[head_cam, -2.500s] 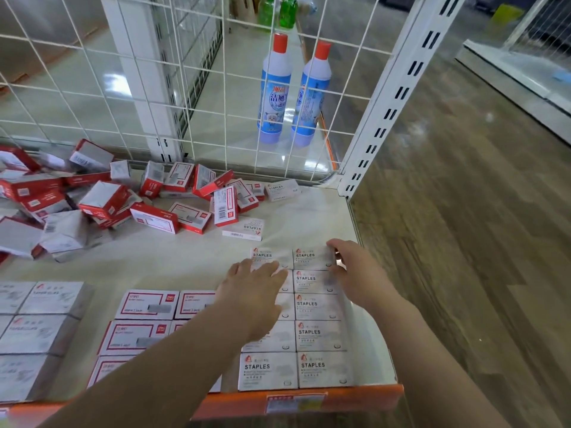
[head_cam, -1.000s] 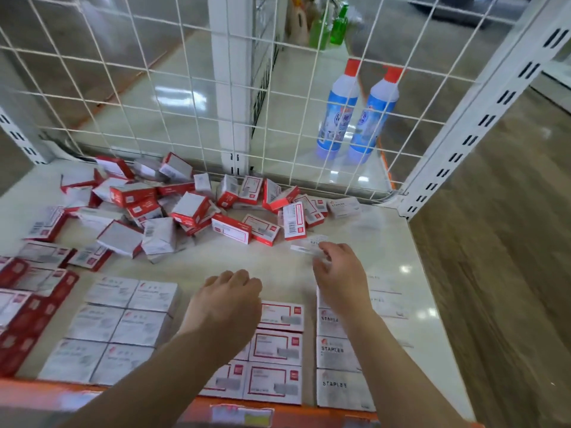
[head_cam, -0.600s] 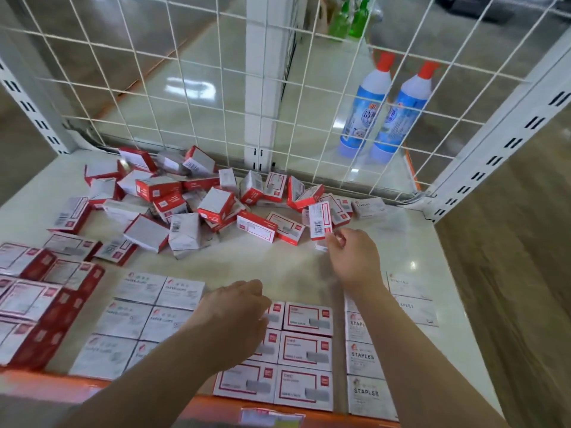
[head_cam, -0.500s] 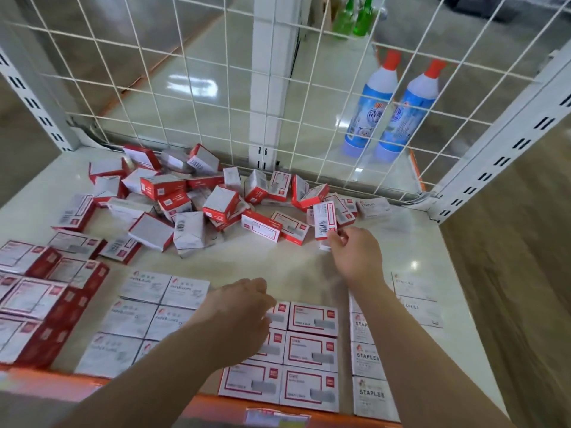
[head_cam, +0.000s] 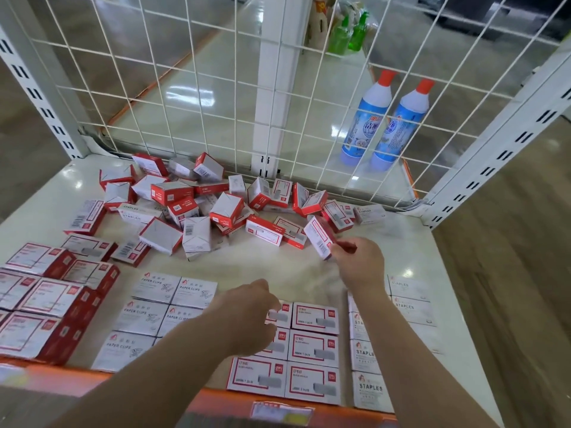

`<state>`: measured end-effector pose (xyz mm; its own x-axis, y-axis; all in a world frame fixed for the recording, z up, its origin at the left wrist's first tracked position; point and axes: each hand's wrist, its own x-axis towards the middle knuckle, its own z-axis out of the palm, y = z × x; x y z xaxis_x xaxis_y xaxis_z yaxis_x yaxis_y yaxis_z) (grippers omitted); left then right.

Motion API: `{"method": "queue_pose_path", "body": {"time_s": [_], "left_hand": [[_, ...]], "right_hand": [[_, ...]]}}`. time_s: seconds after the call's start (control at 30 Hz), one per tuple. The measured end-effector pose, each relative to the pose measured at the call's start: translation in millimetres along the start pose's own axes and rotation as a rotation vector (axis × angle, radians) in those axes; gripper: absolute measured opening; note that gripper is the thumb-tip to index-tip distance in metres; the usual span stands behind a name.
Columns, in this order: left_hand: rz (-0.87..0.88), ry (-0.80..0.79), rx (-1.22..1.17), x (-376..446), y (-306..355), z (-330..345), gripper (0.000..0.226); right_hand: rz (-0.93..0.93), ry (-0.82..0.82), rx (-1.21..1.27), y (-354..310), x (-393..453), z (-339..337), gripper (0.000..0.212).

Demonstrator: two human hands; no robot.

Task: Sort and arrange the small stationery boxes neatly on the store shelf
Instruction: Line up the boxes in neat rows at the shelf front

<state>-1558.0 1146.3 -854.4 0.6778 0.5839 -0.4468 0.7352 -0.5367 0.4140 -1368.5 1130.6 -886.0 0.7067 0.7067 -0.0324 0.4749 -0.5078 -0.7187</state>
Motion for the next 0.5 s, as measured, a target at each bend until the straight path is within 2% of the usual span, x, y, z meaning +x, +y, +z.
{"method": "queue_pose_path", "body": {"time_s": [0.13, 0.2, 0.3, 0.37, 0.5], "left_hand": [[-0.049, -0.048, -0.088, -1.8, 0.8, -13.3, 0.044], [-0.086, -0.009, -0.094, -3.9, -3.8, -21.6, 0.046], [-0.164, 0.095, -0.212, -8.7, -13.1, -33.2, 0.045], [-0.221, 0.156, -0.368, -9.9, -16.7, -38.4, 0.045], [-0.394, 0.175, -0.869, -15.6, -16.9, -45.4, 0.041]], "right_hand": [[-0.019, -0.037, 0.059, -4.1, -27.2, -17.9, 0.006], [-0.024, -0.055, 0.129, -9.6, -44.6, -23.3, 0.002], [-0.069, -0.132, 0.135, -18.6, -69.8, -24.4, 0.009], [-0.126, -0.18, 0.109, -24.0, -84.3, -21.6, 0.014], [-0.218, -0.224, 0.026, -31.5, -108.5, -14.8, 0.015]]}}
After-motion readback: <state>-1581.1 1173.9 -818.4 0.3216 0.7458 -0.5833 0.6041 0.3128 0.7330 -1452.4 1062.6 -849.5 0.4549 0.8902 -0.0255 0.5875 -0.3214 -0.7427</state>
